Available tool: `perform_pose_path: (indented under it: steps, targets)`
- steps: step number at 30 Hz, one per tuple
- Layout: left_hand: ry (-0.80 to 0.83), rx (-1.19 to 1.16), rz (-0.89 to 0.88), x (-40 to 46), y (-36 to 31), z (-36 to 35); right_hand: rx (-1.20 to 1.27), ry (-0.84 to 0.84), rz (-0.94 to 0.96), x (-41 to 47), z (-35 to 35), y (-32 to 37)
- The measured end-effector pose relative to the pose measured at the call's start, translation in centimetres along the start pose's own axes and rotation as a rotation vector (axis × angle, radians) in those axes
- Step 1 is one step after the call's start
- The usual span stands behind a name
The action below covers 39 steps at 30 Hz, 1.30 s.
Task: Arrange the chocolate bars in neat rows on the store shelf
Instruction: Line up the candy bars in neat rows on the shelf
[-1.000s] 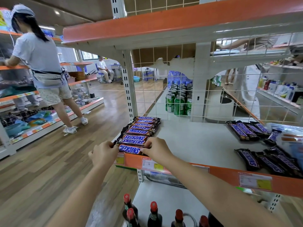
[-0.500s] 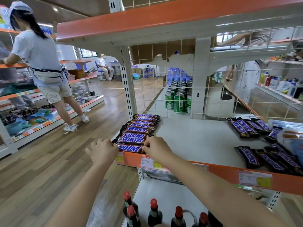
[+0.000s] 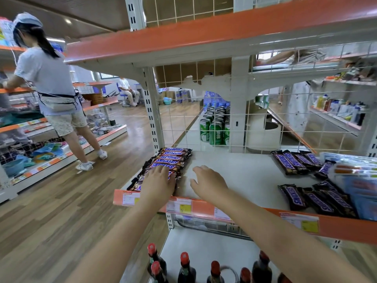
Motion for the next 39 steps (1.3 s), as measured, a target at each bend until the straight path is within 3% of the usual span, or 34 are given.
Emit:
perform_pose_path:
  steps: [5, 21, 32, 39]
  targets:
    - [0.137, -0.031, -0.078, 0.5, -5.3, -2.2, -0.04, 0.017, -0.082, -1.3, 1.3, -4.2]
    - [0.256, -0.121, -0.171, 2.0, -18.5, -7.2, -0.128, -0.064, -0.346, -5.5, 6.3, -18.7]
    - [0.266, -0.137, -0.164, 3.1, -18.7, -8.4, -0.145, 0.102, -0.546, -4.4, 6.2, -22.2]
    - [0.225, -0.158, -0.166, 3.5, -16.1, -7.9, -0.201, 0.096, -0.605, -2.2, 4.8, -23.3]
Point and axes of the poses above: each hand's wrist, its own x-axis towards the middle knuckle, its own z-axis out of the back of the hand, y = z × x, the point moved 1 cm from there along x, towards the middle knuckle, and after that the axes turned 7 degrees about -x, right-handed, at the moved point
